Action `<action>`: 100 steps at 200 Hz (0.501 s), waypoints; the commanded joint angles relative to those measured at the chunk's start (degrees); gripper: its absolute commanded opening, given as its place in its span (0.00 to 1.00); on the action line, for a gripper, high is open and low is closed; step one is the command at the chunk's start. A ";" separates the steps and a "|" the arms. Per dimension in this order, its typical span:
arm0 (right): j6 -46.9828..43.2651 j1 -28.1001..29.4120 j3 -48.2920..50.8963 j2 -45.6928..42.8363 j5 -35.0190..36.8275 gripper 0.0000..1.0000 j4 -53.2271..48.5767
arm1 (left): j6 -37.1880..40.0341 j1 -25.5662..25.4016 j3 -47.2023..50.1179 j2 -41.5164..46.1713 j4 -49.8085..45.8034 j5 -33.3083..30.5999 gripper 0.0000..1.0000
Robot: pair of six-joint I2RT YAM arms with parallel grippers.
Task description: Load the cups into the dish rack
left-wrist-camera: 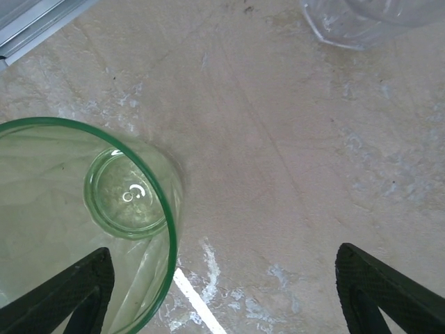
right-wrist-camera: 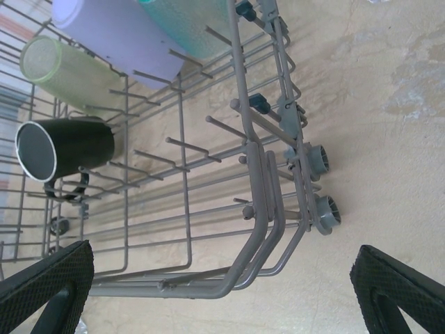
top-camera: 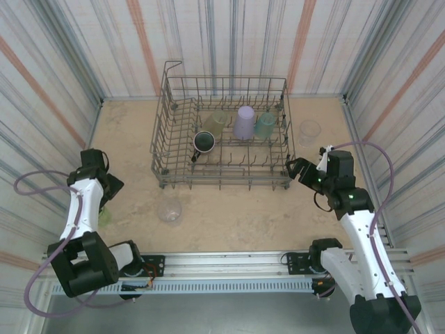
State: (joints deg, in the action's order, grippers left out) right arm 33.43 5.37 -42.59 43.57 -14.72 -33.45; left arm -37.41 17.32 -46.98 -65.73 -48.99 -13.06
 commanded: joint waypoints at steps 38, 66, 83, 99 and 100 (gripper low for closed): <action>-1.59 0.44 -0.48 -1.63 1.30 0.99 -2.65 | -0.08 0.52 2.25 -0.25 1.72 -0.77 0.51; -1.65 0.44 -0.31 -1.90 1.49 0.99 -2.74 | -0.12 0.52 3.44 -0.37 2.16 -0.13 0.28; -1.69 0.43 -0.13 -2.00 1.56 0.99 -2.61 | 0.15 0.53 4.04 -0.45 2.09 -0.28 0.13; -1.61 0.45 -0.07 -2.00 1.38 0.99 -2.42 | 0.27 0.52 4.50 -0.22 2.07 -0.05 0.03; -1.61 0.44 -0.05 -2.00 1.41 0.99 -2.41 | 0.29 0.52 4.52 -0.25 2.06 0.00 0.02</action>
State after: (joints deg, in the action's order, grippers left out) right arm 33.39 5.37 -42.59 42.30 -14.50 -34.81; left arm -37.01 17.30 -43.57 -65.87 -46.59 -13.47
